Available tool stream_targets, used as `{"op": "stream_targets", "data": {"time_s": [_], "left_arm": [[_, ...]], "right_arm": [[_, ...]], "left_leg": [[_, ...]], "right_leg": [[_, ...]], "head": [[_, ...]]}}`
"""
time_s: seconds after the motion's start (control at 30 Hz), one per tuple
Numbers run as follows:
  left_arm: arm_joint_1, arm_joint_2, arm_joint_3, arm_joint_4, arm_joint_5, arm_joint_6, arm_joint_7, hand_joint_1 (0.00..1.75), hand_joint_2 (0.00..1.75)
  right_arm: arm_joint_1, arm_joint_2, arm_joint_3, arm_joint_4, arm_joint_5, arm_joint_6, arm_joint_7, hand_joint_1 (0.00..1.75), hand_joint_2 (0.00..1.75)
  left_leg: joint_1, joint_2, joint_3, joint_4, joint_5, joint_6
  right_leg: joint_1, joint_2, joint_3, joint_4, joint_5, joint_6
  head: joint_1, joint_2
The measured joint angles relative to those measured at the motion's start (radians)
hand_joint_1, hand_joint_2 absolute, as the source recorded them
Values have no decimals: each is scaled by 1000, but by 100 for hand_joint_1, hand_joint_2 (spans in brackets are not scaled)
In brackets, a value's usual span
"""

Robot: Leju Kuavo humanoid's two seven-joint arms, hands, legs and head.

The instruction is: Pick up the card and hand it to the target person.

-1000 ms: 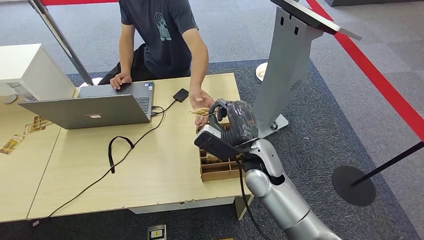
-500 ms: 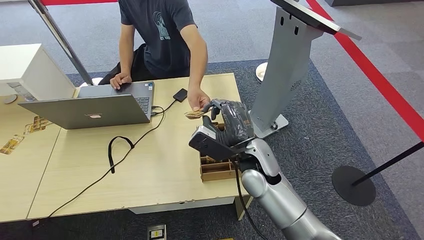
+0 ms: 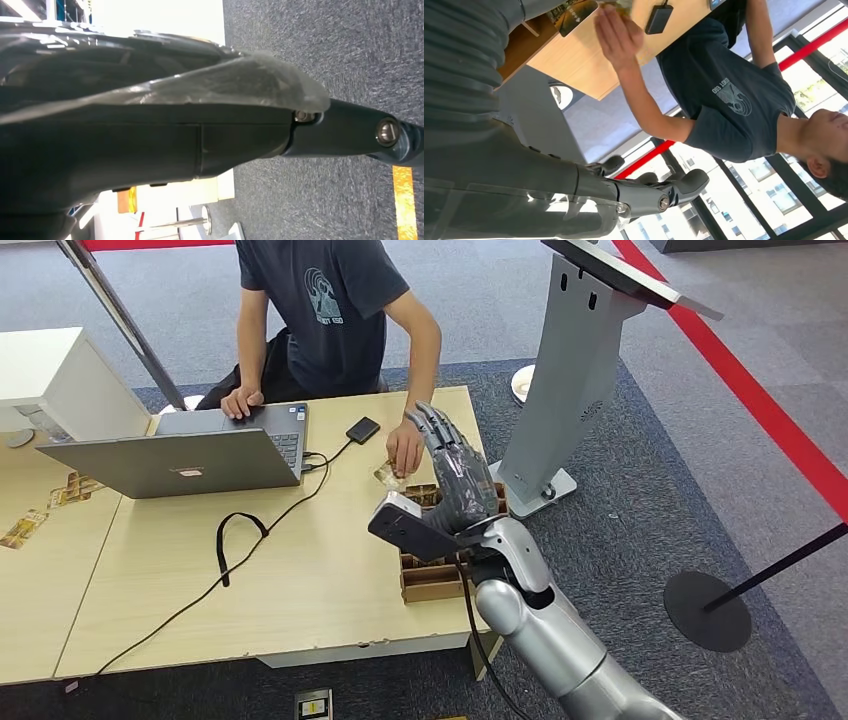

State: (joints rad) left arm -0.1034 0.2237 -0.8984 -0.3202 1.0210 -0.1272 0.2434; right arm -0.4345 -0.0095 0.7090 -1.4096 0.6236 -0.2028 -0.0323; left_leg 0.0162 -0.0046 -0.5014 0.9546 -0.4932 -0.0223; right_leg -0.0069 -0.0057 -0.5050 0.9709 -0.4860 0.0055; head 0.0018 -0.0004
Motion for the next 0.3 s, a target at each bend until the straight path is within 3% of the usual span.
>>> {"op": "stream_targets", "data": {"time_s": [0.3], "left_arm": [[1, 1, 0, -7, 4, 13, -11, 0, 0]], "right_arm": [[-2, 0, 8, 0, 7, 0, 14, 0, 175]], "left_leg": [[0, 0, 0, 0, 0, 0]], "right_leg": [[0, 0, 0, 0, 0, 0]], "head": [[0, 0]]}}
